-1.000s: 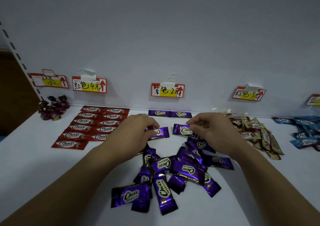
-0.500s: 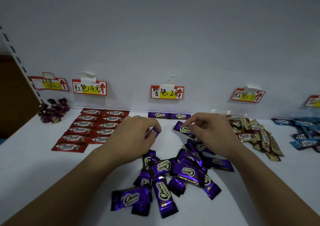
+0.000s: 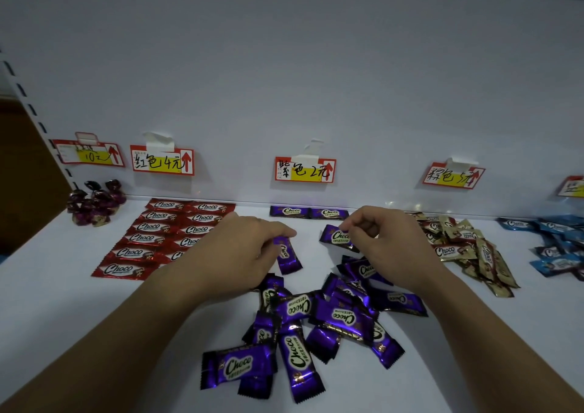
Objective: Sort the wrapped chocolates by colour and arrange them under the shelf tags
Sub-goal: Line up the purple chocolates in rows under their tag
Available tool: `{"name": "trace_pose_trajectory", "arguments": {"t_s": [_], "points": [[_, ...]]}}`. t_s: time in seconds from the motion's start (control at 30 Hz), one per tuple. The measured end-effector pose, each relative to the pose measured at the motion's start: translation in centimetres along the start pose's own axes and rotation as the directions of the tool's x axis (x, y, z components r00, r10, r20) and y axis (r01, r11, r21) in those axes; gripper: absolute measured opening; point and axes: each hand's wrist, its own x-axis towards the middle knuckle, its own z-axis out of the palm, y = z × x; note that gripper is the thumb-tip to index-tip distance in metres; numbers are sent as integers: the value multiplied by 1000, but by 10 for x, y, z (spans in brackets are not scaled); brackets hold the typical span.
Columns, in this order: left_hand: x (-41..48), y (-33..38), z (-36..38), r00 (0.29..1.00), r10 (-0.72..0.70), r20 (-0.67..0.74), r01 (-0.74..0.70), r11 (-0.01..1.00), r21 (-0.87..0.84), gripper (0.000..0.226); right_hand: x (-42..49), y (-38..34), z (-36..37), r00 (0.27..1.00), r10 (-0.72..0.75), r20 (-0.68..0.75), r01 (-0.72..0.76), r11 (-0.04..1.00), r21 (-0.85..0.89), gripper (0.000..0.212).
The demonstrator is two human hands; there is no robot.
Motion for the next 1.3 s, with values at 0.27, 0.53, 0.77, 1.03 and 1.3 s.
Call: {"name": "trace_pose_trajectory", "arguments": {"t_s": [0.27, 0.53, 0.77, 1.03, 1.3], "points": [[-5, -6, -6, 999, -44, -21, 46, 996, 73, 34, 0, 0, 1, 1000, -21, 1, 21, 1000, -11, 25], [-5, -6, -4, 995, 90, 44, -96, 982, 165, 33, 0, 1, 2, 1000, -13, 4, 13, 1000, -5, 27], [1, -6, 0, 997, 63, 42, -70, 976, 207, 35, -2, -4, 0, 996, 55, 74, -57, 998, 28, 30], [10, 4, 7, 1000, 16, -17, -14, 989, 146, 23, -3, -3, 0, 996, -4, 85, 0, 999, 41, 26], [8, 0, 8, 990, -49, -134, 47, 999, -17, 28, -2, -7, -1, 1000, -13, 14, 11, 996, 92, 18]]}}
